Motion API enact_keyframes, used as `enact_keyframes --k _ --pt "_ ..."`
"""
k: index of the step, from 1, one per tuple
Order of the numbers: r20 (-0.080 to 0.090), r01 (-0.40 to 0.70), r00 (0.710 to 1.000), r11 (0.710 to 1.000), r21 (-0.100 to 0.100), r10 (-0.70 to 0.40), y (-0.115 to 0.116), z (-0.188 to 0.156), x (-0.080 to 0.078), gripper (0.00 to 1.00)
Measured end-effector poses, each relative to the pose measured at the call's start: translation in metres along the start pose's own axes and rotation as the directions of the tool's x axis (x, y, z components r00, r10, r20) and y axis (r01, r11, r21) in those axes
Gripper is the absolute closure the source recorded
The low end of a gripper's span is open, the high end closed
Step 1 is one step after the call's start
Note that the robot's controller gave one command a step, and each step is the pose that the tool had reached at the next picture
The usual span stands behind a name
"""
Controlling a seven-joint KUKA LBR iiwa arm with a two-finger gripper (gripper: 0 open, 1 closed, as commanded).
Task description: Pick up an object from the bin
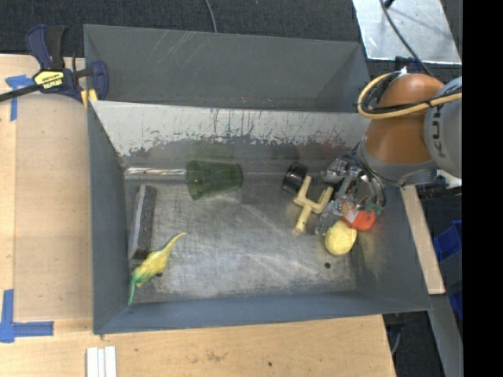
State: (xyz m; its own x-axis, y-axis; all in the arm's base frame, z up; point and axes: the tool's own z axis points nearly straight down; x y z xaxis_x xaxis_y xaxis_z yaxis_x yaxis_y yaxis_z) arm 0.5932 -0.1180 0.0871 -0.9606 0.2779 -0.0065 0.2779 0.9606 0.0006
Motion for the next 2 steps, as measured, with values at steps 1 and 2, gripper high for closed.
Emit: enact_keyframes --k 1,2 --pt "0.010 0.315 0.949 0.949 0.003 -0.315 0.0185 0.0114 0.0128 1.00" --pt "0.010 0.316 0.949 0.949 0.003 -0.316 0.0185 0.0114 0.0128 1.00"
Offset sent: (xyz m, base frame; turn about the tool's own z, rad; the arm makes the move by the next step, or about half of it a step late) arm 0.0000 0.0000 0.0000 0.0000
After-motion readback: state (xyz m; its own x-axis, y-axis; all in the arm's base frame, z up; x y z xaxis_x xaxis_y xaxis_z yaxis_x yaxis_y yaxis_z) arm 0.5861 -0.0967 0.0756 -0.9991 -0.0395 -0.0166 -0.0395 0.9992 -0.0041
